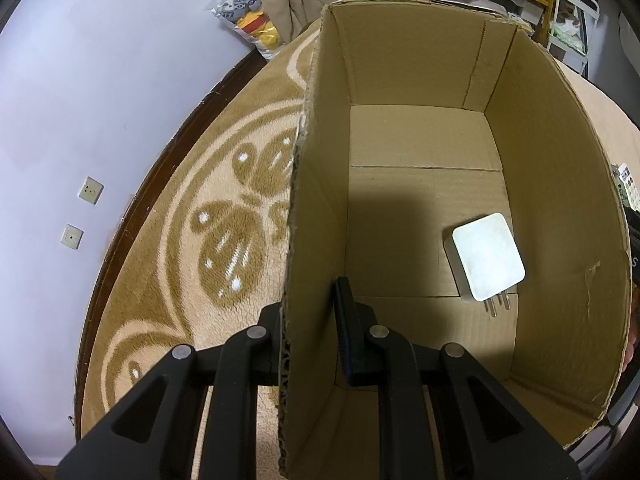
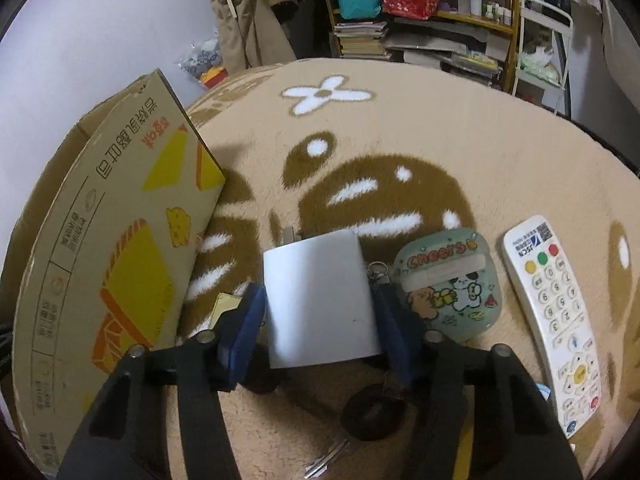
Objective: Organize rigid objects
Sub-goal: 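Move the right gripper back and grasp the white power bank, then lower the white power bank into the box and release it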
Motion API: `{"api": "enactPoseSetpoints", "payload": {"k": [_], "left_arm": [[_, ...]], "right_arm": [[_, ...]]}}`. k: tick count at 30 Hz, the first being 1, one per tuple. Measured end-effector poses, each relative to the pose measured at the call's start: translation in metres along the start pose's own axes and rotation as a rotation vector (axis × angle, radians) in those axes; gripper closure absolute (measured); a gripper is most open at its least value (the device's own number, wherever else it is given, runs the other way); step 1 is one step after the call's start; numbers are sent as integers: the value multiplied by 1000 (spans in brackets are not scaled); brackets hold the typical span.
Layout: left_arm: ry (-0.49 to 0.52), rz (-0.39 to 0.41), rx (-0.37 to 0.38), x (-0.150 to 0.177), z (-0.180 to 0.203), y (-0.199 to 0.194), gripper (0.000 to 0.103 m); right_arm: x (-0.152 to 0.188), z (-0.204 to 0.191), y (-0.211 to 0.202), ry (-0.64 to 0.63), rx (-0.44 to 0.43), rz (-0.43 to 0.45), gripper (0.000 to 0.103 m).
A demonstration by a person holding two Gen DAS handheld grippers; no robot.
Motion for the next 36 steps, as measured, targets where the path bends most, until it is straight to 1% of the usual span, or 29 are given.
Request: {"api": "enactPoseSetpoints", "payload": {"k": [4, 9, 16, 21, 25, 32, 36], "left_arm": [[0, 0, 1, -1, 0, 0, 87], [4, 6, -6, 0, 0, -1, 87], [1, 3, -6, 0, 1, -1, 87], [2, 3, -8, 0, 2, -1, 87], [2, 2, -8, 0, 2, -1, 87], [4, 2, -10, 0, 2, -1, 87], [-2, 1, -10, 0, 2, 0, 87]], "right_arm": [[2, -4, 2, -20, 34, 4, 43], [5, -11, 1, -82, 85, 13, 45], [3, -9, -9, -49, 107, 35, 45], [-8, -6, -24, -16, 91, 73, 45], [-18, -13, -43, -10, 60, 116, 45], [-35, -46, -83, -32, -5, 216, 45], [-42, -73, -101, -73, -57, 267, 45]]}}
Point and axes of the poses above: each gripper's, at about its wrist camera, not at the fingertips, and y roughly the way its jaws point, z to its right, x to its underside, the point moved 7 cm from there along y, roughly the way its jaws point, and after that the axes turned 1 degree about -y, right-handed, at the moved point
